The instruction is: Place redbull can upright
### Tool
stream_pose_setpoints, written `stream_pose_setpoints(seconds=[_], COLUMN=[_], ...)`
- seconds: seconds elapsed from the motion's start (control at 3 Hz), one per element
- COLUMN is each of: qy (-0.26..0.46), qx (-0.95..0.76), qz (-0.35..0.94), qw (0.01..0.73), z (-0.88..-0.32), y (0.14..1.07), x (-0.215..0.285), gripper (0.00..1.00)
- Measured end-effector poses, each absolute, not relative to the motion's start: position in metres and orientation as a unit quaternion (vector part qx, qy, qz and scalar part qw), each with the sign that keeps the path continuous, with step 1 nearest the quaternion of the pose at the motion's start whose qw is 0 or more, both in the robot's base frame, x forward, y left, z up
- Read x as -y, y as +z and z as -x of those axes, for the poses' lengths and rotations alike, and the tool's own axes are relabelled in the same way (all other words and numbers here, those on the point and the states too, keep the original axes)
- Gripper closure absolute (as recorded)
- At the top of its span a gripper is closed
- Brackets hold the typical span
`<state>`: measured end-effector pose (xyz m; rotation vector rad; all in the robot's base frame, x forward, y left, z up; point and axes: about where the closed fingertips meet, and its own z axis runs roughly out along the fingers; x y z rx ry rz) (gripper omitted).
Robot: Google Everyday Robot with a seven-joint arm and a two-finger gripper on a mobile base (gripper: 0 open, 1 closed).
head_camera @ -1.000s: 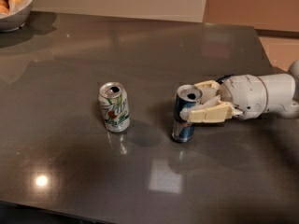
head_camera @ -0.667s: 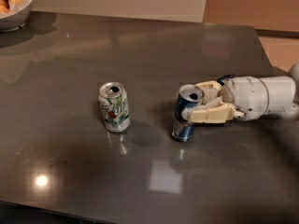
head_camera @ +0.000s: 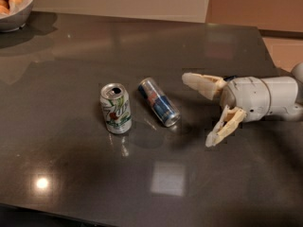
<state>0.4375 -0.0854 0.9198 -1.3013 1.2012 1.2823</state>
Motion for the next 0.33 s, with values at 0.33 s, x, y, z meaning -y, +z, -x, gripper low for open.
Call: stream_pose_setpoints(seconds=[0.33], qy=[0.521], qx=[-0.488], qz=[0.529], qw=[0.460], z=[-0.4375], y=[0.9199], x=[0.0853], gripper=[0.00])
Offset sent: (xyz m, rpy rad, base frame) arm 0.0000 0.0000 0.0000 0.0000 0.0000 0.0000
